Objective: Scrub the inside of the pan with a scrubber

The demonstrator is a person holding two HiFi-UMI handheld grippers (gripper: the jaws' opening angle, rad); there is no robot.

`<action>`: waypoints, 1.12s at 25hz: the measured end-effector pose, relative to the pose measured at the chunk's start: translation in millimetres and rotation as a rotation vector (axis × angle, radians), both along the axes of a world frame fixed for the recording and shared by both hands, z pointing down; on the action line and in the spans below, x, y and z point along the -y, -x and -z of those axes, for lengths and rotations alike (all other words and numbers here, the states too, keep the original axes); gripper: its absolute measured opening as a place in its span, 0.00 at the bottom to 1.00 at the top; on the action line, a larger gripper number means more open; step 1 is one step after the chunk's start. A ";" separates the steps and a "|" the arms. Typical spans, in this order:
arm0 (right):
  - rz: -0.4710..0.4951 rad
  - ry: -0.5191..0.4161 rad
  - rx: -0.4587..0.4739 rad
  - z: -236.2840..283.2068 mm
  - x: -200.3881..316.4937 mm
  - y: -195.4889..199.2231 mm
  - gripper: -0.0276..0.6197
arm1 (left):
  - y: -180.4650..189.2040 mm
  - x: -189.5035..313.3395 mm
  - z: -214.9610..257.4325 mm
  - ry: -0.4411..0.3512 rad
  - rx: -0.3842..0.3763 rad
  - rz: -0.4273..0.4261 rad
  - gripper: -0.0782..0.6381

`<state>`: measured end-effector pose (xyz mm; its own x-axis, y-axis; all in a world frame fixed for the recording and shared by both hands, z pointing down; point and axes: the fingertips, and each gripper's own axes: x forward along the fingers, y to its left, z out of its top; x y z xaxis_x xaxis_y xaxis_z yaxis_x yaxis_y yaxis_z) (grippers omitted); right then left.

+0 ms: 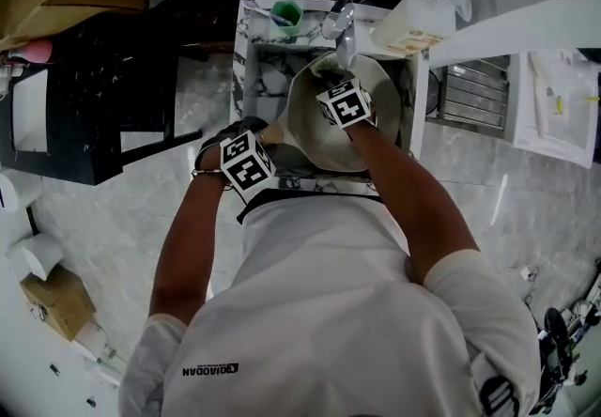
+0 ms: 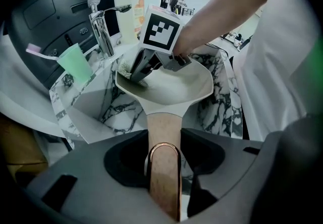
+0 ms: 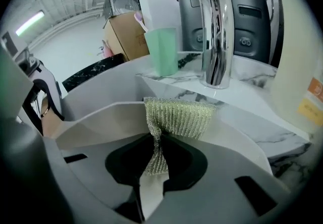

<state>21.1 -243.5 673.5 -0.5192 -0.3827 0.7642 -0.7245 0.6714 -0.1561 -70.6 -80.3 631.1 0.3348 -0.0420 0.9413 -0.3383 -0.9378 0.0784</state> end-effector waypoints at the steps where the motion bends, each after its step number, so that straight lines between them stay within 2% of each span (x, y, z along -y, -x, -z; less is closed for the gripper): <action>1: -0.003 0.020 0.029 -0.8 -1.4 2.8 0.16 | 0.0 0.0 -0.1 0.001 0.001 0.000 0.39; 7: -0.053 0.133 0.186 3.7 -4.0 14.0 0.16 | -0.2 0.7 -0.4 0.010 -0.004 0.003 0.39; 13: -0.046 0.213 0.309 13.7 -13.3 25.4 0.16 | -0.8 0.1 -0.9 0.015 -0.002 0.003 0.40; 21: -0.077 0.292 0.425 27.1 -34.6 47.0 0.16 | -0.1 1.3 0.1 -0.005 -0.002 -0.006 0.40; 28: -0.106 0.414 0.506 28.8 -59.3 55.3 0.16 | -0.2 0.0 -0.6 -0.015 -0.003 -0.011 0.40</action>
<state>-34.1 -184.2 644.7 -0.8282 -0.1790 0.5311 -0.5533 0.4119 -0.7240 -70.4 -80.4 631.7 0.3381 -0.0529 0.9396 -0.3281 -0.9424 0.0650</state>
